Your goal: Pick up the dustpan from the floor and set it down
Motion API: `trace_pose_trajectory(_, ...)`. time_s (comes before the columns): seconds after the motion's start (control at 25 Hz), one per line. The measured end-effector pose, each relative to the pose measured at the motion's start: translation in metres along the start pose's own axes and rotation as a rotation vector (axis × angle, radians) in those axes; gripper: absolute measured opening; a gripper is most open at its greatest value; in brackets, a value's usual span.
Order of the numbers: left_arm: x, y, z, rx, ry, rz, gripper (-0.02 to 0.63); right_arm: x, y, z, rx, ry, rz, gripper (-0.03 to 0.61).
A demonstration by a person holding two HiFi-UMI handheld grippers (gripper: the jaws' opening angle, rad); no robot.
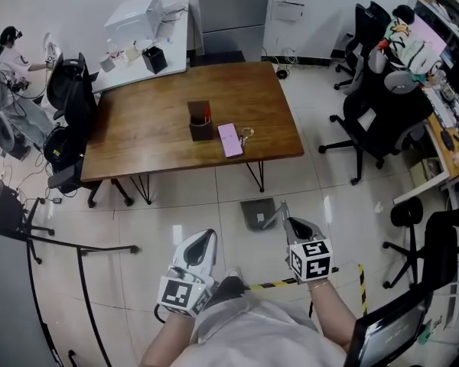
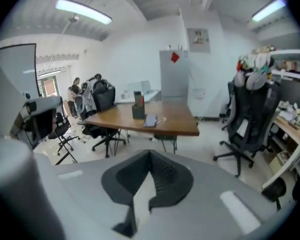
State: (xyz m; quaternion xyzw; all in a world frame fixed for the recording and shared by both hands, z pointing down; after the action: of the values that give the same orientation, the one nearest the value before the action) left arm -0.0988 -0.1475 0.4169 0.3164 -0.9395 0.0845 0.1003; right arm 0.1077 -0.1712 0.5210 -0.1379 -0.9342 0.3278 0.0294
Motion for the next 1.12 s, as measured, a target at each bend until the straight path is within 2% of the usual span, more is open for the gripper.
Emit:
trace_pose_trajectory(0.08,-0.023,0.013,0.004,-0.015,-0.013,0.0,0.015,0.003,0.039,0.019,-0.12,0.055,-0.008,0.002)
trace_pose_trajectory(0.28,-0.082,0.048,0.004,-0.043,-0.029,0.025,0.015,0.026,0.131,0.037,-0.401,0.158,0.088,0.002)
trace_pose_trajectory(0.4,-0.124,0.068,0.01,-0.066,-0.066,0.029,0.015,0.036,0.202,0.045,-0.625,0.213,0.07,0.002)
trace_pose_trajectory(0.48,-0.149,0.082,0.014,-0.075,-0.098,0.04,0.015,0.047,0.239,0.039,-0.697,0.229,0.108,0.002)
trace_pose_trajectory(0.56,-0.168,0.096,0.015,-0.082,-0.107,0.055,0.015,0.059,0.262,0.028,-0.706,0.224,0.16,0.002)
trace_pose_trajectory(0.72,-0.196,0.125,0.011,-0.094,-0.109,0.049,0.015,0.078,0.289,0.003,-0.674,0.201,0.21,0.002)
trace_pose_trajectory(0.84,-0.201,0.139,0.01,-0.098,-0.097,0.045,0.015,0.099,0.309,0.004,-0.705,0.223,0.247,0.002)
trace_pose_trajectory(0.96,-0.212,0.142,0.015,-0.115,-0.106,0.024,0.015,0.111,0.322,0.006,-0.721,0.251,0.262,0.002)
trace_pose_trajectory(1.12,-0.221,0.145,0.021,-0.126,-0.135,0.008,0.015,0.118,0.316,-0.007,-0.685,0.273,0.258,0.002)
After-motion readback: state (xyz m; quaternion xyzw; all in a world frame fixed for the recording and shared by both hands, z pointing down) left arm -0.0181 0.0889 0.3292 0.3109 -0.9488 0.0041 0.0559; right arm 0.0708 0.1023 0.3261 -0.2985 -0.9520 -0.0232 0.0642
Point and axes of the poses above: the fingertips, and each gripper's own axes: y backward along the fingers, x to its left, z out of its top, the point moved 1 cm from there along y, backward along the fingers, and after that the axes turned 3 degrees about -z, right-handed, at the moved point
